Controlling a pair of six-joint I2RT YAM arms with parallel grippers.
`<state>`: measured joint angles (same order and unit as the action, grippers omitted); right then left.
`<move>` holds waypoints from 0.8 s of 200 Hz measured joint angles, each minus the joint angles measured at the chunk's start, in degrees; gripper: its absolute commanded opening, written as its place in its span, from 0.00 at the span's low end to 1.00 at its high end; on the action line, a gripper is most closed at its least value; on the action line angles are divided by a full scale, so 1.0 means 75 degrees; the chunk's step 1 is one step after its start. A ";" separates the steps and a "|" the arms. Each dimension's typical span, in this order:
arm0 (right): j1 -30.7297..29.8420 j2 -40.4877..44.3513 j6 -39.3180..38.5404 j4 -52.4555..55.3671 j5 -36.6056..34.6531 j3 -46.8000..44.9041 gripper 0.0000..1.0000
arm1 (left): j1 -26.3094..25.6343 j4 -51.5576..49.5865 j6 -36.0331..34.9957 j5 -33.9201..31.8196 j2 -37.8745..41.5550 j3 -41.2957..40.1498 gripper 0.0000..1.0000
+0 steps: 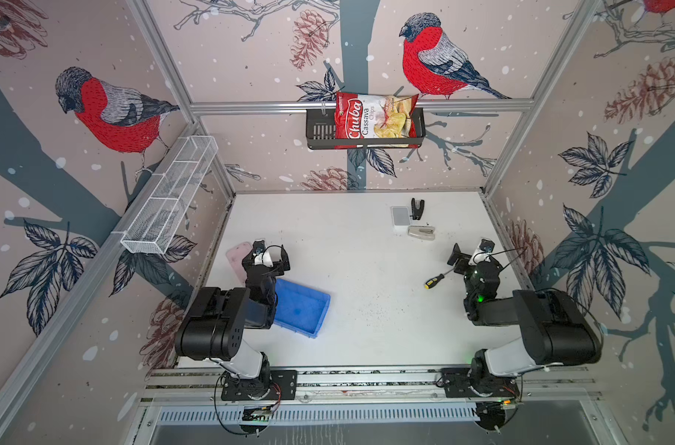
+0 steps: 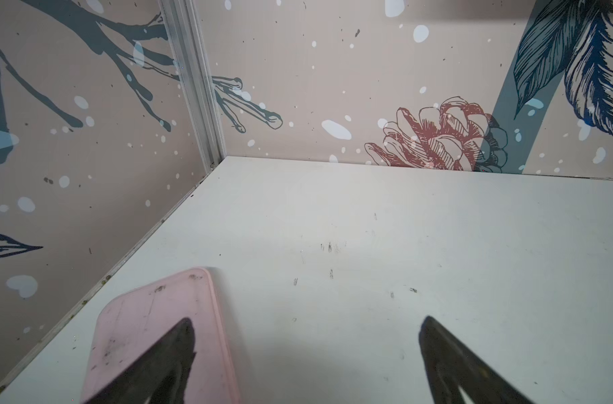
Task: Put the screwdriver in the bin
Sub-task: Pick up the screwdriver from the middle-right of the table.
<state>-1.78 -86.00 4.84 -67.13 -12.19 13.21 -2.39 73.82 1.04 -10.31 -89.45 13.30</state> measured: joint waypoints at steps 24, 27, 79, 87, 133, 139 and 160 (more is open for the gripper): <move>0.0003 0.0000 0.0000 0.0000 0.0000 0.0000 0.98 | 0.0000 0.0000 0.0000 0.0000 0.0000 0.0000 0.98; 0.0003 0.0000 0.0000 0.0000 0.0000 0.0000 0.98 | 0.0000 0.0000 0.0000 0.0000 0.0000 0.0000 0.98; 0.0003 0.0000 0.0000 0.0000 0.0000 0.0000 1.00 | 0.0000 0.0000 0.0000 0.0000 0.0000 0.0000 0.98; 0.0003 0.0000 0.0000 0.0000 0.0000 0.0000 1.00 | 0.0000 0.0000 0.0000 0.0000 0.0000 0.0000 0.98; 0.0003 0.0000 0.0000 0.0000 0.0000 0.0000 1.00 | 0.0000 0.0000 0.0000 0.0000 0.0000 0.0000 0.98; 0.0003 0.0000 0.0000 0.0000 0.0000 0.0000 1.00 | 0.0000 0.0000 0.0000 0.0000 0.0000 0.0000 0.98; 0.0003 0.0000 0.0000 0.0000 0.0000 0.0000 0.99 | 0.0000 0.0000 0.0000 0.0000 0.0000 0.0000 0.98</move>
<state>-1.76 -86.00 4.84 -67.13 -12.19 13.21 -2.39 73.82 1.04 -10.31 -89.45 13.30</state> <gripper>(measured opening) 0.996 0.981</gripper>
